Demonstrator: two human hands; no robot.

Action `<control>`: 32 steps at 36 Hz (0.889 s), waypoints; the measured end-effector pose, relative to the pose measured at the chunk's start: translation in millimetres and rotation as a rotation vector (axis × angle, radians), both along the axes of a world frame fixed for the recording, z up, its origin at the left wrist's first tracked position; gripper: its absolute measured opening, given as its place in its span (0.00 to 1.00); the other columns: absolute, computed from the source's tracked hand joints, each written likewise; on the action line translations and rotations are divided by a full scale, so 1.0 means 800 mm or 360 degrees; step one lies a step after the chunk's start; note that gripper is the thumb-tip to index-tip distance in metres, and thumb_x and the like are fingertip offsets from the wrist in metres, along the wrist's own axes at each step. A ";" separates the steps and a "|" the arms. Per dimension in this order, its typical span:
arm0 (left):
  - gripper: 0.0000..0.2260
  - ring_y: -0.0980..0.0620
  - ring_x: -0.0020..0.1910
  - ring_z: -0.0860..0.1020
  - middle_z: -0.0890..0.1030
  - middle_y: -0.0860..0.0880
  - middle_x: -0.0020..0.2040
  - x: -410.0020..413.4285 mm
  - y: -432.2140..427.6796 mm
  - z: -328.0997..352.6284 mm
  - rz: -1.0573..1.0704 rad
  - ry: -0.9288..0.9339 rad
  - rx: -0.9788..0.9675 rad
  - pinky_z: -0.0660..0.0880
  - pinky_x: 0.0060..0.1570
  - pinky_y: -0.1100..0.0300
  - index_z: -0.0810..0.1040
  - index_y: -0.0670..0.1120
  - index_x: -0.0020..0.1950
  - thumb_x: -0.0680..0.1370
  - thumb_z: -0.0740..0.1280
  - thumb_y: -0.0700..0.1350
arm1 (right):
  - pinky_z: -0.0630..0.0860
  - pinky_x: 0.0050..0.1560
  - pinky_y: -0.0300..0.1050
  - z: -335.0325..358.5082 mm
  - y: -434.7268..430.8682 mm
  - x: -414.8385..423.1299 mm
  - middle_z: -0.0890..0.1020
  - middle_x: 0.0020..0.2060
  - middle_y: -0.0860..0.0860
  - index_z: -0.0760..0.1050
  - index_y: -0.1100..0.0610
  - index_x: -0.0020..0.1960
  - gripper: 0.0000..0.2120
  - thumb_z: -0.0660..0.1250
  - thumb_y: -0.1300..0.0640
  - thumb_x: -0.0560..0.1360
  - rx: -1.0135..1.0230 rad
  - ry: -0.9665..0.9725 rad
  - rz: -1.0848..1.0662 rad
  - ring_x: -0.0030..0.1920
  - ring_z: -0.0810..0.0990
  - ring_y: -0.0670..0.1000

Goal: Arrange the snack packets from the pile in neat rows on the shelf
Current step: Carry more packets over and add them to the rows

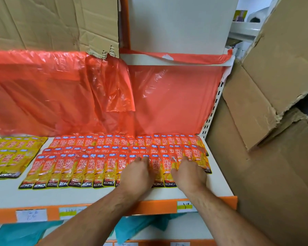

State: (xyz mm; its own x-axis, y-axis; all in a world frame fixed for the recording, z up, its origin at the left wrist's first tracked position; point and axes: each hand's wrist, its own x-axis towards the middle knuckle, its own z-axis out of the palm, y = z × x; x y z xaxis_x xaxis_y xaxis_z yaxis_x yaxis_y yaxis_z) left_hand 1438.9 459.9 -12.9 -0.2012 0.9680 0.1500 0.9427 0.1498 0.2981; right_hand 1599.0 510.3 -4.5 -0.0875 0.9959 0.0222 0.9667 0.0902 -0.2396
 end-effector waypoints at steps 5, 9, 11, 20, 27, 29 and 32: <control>0.11 0.48 0.47 0.75 0.79 0.49 0.49 -0.010 -0.004 -0.007 -0.0012 0.0130 0.0087 0.73 0.43 0.55 0.77 0.49 0.55 0.78 0.60 0.53 | 0.74 0.40 0.44 0.001 -0.004 -0.003 0.80 0.53 0.50 0.71 0.54 0.62 0.18 0.63 0.45 0.78 0.0068 0.0026 0.0107 0.51 0.81 0.54; 0.16 0.47 0.51 0.75 0.81 0.52 0.52 -0.011 -0.018 -0.004 0.0028 0.0257 0.0207 0.72 0.48 0.52 0.78 0.52 0.58 0.75 0.63 0.57 | 0.74 0.57 0.47 -0.003 -0.012 -0.010 0.77 0.60 0.49 0.71 0.52 0.68 0.20 0.59 0.45 0.79 0.0134 0.0082 0.0314 0.61 0.73 0.52; 0.18 0.48 0.57 0.75 0.80 0.53 0.58 -0.013 -0.031 0.000 0.0061 0.0253 0.0267 0.72 0.53 0.51 0.77 0.54 0.61 0.74 0.63 0.58 | 0.68 0.67 0.49 -0.004 -0.018 -0.018 0.74 0.66 0.47 0.70 0.50 0.70 0.22 0.58 0.43 0.79 0.0161 0.0075 0.0461 0.67 0.68 0.52; 0.26 0.43 0.65 0.73 0.78 0.49 0.66 -0.067 -0.104 -0.013 0.0338 0.0248 0.0154 0.70 0.64 0.44 0.76 0.53 0.67 0.73 0.57 0.61 | 0.50 0.77 0.53 -0.008 -0.049 -0.077 0.57 0.79 0.45 0.61 0.44 0.77 0.30 0.59 0.37 0.77 0.0036 0.0052 0.0984 0.78 0.51 0.51; 0.26 0.43 0.67 0.73 0.78 0.49 0.66 -0.132 -0.182 -0.014 0.0588 0.0229 0.0127 0.71 0.64 0.43 0.75 0.52 0.69 0.74 0.57 0.61 | 0.53 0.76 0.51 -0.004 -0.096 -0.160 0.57 0.79 0.45 0.61 0.44 0.77 0.31 0.61 0.38 0.77 -0.0041 0.0095 0.1238 0.78 0.53 0.52; 0.26 0.44 0.66 0.74 0.78 0.49 0.66 -0.154 -0.203 -0.015 0.0660 0.0241 0.0154 0.71 0.64 0.43 0.75 0.52 0.69 0.74 0.59 0.61 | 0.53 0.76 0.50 -0.002 -0.114 -0.185 0.57 0.79 0.46 0.60 0.45 0.77 0.31 0.61 0.38 0.77 -0.0048 0.0095 0.1294 0.78 0.53 0.52; 0.25 0.44 0.64 0.76 0.79 0.49 0.65 -0.188 -0.235 -0.015 0.0742 0.0251 0.0224 0.72 0.62 0.44 0.77 0.51 0.67 0.73 0.62 0.59 | 0.50 0.76 0.49 0.003 -0.140 -0.224 0.55 0.79 0.46 0.57 0.44 0.78 0.31 0.59 0.38 0.78 -0.0066 0.0072 0.1365 0.79 0.51 0.52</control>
